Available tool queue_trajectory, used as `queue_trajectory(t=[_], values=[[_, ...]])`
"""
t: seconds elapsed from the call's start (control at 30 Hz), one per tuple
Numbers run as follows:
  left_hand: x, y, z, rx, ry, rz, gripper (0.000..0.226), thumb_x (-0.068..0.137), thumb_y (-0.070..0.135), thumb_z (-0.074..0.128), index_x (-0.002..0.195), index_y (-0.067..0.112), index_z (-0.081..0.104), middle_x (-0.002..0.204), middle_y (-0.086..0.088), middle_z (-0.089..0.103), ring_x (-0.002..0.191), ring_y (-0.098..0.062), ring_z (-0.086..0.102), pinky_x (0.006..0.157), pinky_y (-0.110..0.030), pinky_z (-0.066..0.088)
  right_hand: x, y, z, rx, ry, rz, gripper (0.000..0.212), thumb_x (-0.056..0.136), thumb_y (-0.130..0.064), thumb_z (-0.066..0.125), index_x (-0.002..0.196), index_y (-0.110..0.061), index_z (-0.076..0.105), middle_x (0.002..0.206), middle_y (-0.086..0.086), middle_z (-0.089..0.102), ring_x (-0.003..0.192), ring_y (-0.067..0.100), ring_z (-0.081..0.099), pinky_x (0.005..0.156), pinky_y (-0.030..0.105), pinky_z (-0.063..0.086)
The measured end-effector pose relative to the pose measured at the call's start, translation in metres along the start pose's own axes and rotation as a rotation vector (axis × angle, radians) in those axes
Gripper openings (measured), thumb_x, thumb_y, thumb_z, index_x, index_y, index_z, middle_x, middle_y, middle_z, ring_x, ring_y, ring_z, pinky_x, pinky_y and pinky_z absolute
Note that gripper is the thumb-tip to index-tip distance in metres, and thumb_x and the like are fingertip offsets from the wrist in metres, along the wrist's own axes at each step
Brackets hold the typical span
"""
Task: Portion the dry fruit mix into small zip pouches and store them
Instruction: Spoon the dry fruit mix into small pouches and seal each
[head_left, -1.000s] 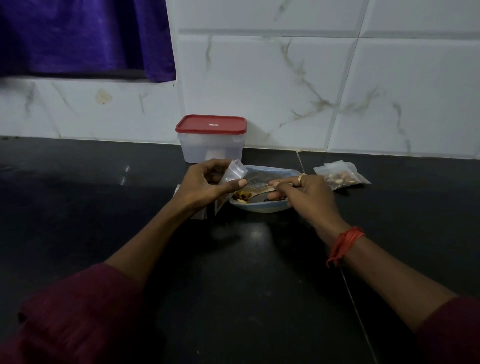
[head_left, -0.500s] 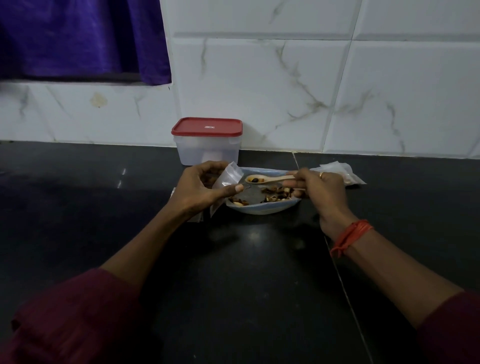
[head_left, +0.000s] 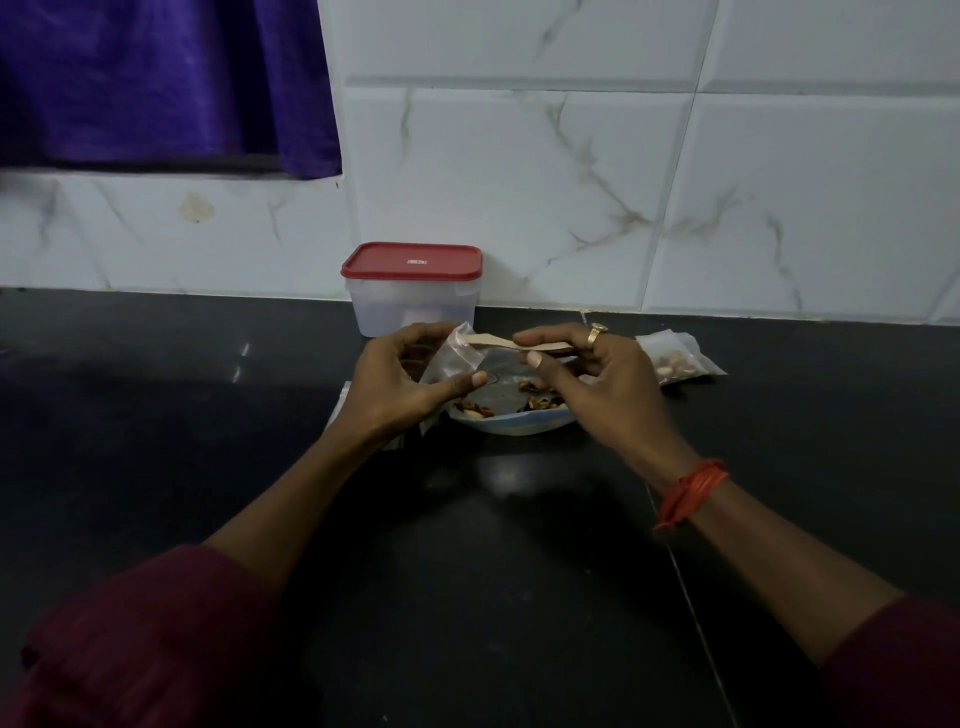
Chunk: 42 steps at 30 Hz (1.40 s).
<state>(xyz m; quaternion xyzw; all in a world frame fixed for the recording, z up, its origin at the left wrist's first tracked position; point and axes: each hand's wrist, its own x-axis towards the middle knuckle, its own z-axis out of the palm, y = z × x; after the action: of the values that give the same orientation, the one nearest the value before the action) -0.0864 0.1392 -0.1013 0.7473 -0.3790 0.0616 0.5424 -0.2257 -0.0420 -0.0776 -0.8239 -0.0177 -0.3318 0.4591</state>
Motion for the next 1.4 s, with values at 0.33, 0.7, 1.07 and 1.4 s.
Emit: queue_trajectory(t=[0.33,0.7,1.07,1.4], values=[[0.001,-0.003,-0.001,-0.121,0.075,-0.094,0.058,0.070,0.034,0.085,0.124,0.018,0.068,0.114,0.006,0.072,0.105,-0.005,0.068,0.087,-0.025,0.058,0.007,0.009,-0.008,0.180,0.222,0.128,0.012,0.096,-0.013,0.065,0.101,-0.021,0.072,0.085,-0.004,0.076,0.063,0.004,0.066,0.061,0.016,0.052],[0.005,-0.008,-0.001,-0.163,0.164,-0.155,0.048,0.078,0.026,0.083,0.122,0.019,0.066,0.108,0.013,0.069,0.095,0.007,0.066,0.073,-0.007,0.051,-0.002,0.018,-0.003,-0.344,0.024,-0.320,0.010,0.093,-0.035,0.062,0.098,-0.030,0.068,0.073,-0.025,0.070,0.084,-0.005,0.068,0.102,0.045,0.036],[0.002,-0.003,0.000,-0.162,0.049,-0.159,0.061,0.067,0.037,0.083,0.123,0.020,0.066,0.108,0.011,0.070,0.097,0.002,0.068,0.076,-0.011,0.054,0.001,0.025,-0.008,-0.496,-0.027,-0.484,0.017,0.093,-0.036,0.060,0.097,-0.025,0.071,0.078,-0.017,0.074,0.072,0.000,0.069,0.102,0.040,0.031],[0.004,-0.009,-0.003,-0.137,0.002,-0.177,0.055,0.076,0.031,0.083,0.126,0.020,0.065,0.111,0.010,0.070,0.097,0.005,0.068,0.074,-0.010,0.054,0.002,0.033,-0.003,-0.769,-0.003,-0.608,0.018,0.095,-0.035,0.059,0.103,-0.024,0.072,0.080,-0.009,0.075,0.068,0.011,0.068,0.105,0.042,0.030]])
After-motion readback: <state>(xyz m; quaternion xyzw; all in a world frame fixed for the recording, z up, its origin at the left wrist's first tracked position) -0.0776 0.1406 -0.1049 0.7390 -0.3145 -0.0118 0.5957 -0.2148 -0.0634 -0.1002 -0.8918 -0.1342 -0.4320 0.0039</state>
